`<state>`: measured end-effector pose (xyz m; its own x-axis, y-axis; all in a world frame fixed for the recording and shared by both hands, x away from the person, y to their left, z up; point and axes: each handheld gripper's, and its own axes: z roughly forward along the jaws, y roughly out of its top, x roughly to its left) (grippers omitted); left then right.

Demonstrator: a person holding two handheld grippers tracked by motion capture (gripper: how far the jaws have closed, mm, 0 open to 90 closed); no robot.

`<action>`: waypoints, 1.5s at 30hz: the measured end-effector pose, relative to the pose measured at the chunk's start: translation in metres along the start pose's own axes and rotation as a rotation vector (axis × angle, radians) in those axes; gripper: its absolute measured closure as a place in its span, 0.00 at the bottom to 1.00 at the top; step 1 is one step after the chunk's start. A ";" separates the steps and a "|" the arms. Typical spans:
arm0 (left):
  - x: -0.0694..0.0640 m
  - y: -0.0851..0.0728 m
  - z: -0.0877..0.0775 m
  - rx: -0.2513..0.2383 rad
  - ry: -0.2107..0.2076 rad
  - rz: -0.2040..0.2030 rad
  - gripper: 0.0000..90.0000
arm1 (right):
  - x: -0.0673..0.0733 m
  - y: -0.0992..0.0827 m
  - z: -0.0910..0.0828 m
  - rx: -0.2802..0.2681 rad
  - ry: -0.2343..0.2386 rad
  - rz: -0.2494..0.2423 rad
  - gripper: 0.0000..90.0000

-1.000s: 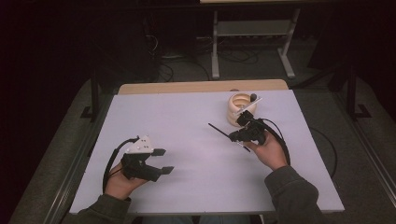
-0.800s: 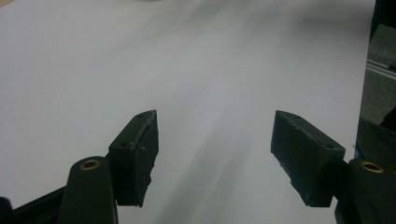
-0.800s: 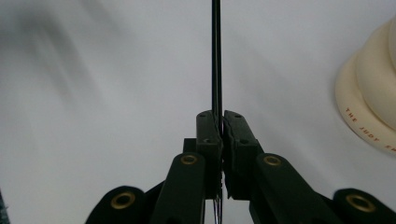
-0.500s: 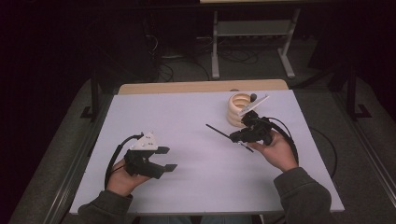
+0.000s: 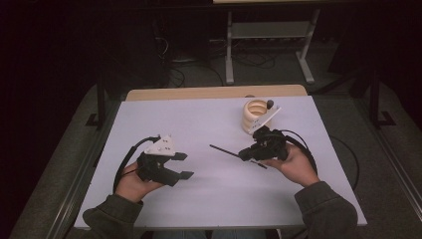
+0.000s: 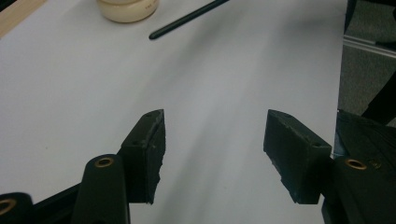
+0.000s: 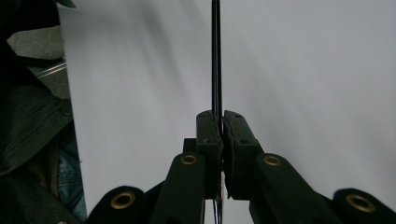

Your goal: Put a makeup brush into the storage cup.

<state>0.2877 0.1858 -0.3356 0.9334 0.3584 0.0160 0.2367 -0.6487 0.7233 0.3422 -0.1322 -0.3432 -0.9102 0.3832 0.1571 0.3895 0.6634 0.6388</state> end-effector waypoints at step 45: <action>-0.019 0.028 0.039 0.266 -0.219 0.229 0.86 | 0.058 0.024 0.035 0.116 0.205 -0.247 0.94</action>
<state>0.2871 0.1350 -0.3429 0.9986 0.0513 -0.0124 0.0503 -0.8565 0.5137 0.3039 -0.0709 -0.3452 -0.9838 0.0726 0.1637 0.1564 0.7932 0.5885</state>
